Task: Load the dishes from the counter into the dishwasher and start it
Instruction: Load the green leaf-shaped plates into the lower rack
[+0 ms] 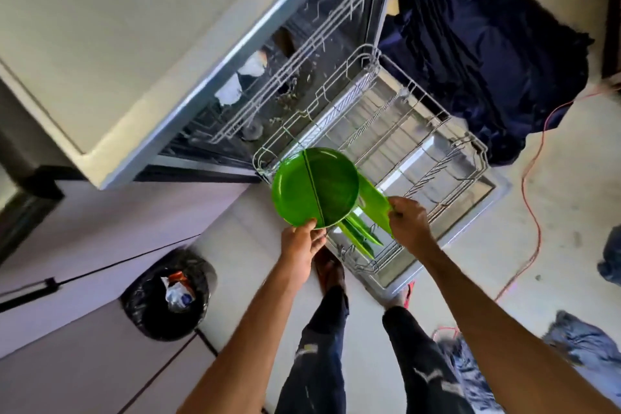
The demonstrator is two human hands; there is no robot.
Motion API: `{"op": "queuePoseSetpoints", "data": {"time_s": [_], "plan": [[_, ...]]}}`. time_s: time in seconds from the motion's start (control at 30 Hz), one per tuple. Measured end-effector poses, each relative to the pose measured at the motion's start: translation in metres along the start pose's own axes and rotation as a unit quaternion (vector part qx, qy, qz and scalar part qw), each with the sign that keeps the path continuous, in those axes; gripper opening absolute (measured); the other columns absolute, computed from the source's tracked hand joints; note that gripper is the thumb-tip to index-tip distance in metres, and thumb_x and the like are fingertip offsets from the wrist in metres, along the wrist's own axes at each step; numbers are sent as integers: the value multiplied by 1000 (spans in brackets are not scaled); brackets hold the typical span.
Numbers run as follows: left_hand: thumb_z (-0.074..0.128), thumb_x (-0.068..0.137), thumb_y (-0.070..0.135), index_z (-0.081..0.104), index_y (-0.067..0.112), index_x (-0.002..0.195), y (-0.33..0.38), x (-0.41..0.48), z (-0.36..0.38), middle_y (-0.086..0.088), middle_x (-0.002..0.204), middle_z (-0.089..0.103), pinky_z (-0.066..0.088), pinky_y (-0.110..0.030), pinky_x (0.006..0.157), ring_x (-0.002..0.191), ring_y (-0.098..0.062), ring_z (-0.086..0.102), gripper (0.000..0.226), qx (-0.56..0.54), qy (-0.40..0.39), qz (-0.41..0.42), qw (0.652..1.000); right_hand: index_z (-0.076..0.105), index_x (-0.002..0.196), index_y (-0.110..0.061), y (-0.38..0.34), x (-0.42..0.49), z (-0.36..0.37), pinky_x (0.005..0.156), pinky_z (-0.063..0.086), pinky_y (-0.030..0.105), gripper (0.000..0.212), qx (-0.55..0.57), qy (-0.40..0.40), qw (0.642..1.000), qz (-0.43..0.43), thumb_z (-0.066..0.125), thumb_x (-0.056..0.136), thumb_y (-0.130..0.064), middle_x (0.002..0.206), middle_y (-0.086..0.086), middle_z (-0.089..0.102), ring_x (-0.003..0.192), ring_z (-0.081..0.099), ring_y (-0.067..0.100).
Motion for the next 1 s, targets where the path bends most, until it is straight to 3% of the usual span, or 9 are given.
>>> {"op": "queuePoseSetpoints", "data": {"time_s": [0.17, 0.23, 0.33, 0.43, 0.57, 0.67, 0.83, 0.93, 1.0], "plan": [[55, 100, 5, 58, 6, 112, -29, 35, -6, -4, 84, 67, 51, -28, 64, 77, -15, 66, 12, -16, 31, -11, 999, 73, 110, -6, 40, 11, 60, 57, 48, 21, 46, -44, -17, 999, 19, 51, 77, 18, 90, 17, 75, 66, 65, 24], [56, 100, 5, 58, 5, 112, -39, 42, -6, -4, 86, 68, 50, -29, 64, 80, -15, 67, 12, -11, 35, -15, 999, 69, 120, -12, 58, 13, 82, 53, 55, 25, 50, -50, -39, 998, 24, 53, 82, 16, 96, 15, 75, 66, 67, 23], [58, 99, 5, 57, 4, 114, -54, 53, -3, -7, 86, 66, 50, -28, 62, 78, -16, 65, 15, -14, 43, -28, 999, 63, 131, -14, 77, 16, 106, 51, 47, 5, 54, -65, -86, 994, 13, 64, 83, 11, 111, 15, 74, 72, 70, 19], [59, 98, 4, 56, 3, 113, -61, 58, 1, -9, 84, 64, 49, -28, 60, 77, -17, 65, 15, -15, 47, -32, 998, 57, 138, -19, 82, 23, 121, 58, 53, 13, 63, -76, -96, 992, 6, 65, 82, 10, 115, 12, 73, 73, 70, 15], [59, 98, 3, 57, 4, 104, -65, 59, 4, -9, 80, 62, 50, -27, 59, 76, -18, 65, 6, -6, 51, -30, 998, 54, 140, -28, 83, 35, 131, 42, 36, 3, 65, -91, -105, 990, 3, 62, 86, 8, 114, 11, 73, 64, 63, 9], [58, 98, 3, 58, 6, 95, -66, 61, 6, -10, 81, 61, 50, -28, 59, 74, -18, 64, 4, 6, 50, -27, 998, 54, 141, -29, 82, 38, 131, 42, 41, 10, 62, -90, -110, 990, 15, 60, 90, 6, 120, 13, 70, 67, 65, 12], [57, 98, 3, 59, 7, 94, -65, 59, 6, -9, 83, 63, 51, -24, 53, 75, -16, 64, 7, 21, 45, -20, 999, 53, 141, -31, 83, 37, 129, 50, 51, 16, 55, -78, -101, 992, 17, 55, 96, 1, 123, 13, 69, 71, 66, 13], [57, 99, 3, 60, 8, 95, -63, 57, 6, -8, 87, 64, 50, -26, 57, 77, -16, 64, 6, 29, 38, -11, 999, 50, 145, -26, 85, 35, 121, 89, 55, 35, 54, -81, -93, 992, 34, 46, 97, -1, 136, 16, 56, 109, 61, 30], [57, 98, 3, 60, 8, 94, -63, 56, 7, -8, 87, 64, 51, -25, 57, 77, -16, 64, 7, 29, 34, -6, 999, 51, 144, -28, 95, 34, 120, 90, 54, 31, 55, -79, -67, 994, 28, 44, 97, -2, 135, 13, 56, 104, 62, 23]]}}
Point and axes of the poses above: each hand's wrist, its own x-axis towards the middle knuckle, its own z-axis out of the palm, y = z × x, the point moved 6 cm from there along x, towards the middle knuckle
